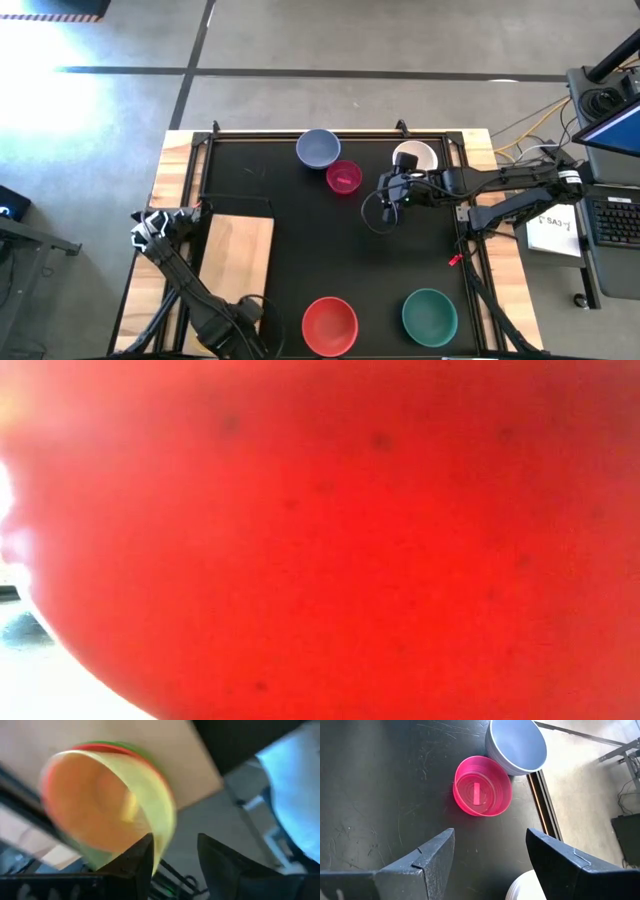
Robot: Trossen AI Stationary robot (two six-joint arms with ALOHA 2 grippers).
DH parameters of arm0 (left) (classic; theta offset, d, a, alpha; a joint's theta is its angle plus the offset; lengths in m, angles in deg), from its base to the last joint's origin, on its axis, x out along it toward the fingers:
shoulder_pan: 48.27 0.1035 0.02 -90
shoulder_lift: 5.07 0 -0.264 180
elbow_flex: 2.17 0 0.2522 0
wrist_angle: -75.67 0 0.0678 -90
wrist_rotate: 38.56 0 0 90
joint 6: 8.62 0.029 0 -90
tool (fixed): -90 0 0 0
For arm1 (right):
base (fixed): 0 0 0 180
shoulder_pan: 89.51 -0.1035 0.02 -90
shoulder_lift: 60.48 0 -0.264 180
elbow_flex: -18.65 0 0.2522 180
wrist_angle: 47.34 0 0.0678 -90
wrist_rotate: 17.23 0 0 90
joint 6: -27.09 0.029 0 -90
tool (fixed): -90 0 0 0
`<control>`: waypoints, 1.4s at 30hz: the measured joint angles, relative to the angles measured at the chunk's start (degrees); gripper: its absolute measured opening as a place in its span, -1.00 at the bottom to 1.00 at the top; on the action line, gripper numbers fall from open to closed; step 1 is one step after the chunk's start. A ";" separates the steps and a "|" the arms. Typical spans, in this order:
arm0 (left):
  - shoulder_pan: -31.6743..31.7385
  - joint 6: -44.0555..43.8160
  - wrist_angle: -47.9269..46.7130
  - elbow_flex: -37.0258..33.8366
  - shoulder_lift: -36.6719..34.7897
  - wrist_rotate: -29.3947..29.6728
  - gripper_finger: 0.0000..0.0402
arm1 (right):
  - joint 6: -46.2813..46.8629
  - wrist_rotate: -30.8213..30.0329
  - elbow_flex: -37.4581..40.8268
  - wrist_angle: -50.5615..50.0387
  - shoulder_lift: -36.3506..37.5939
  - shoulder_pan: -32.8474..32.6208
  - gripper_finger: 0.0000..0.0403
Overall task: Place and stack bowls onto a shelf
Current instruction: Stack the yellow bowl on the light orange bowl on the shelf, then put the pink bowl on the shelf
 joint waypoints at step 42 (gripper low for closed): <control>14.85 36.55 -9.95 -0.10 -5.17 46.57 -0.69 | -6.66 18.94 0.09 9.76 -15.84 14.00 0.17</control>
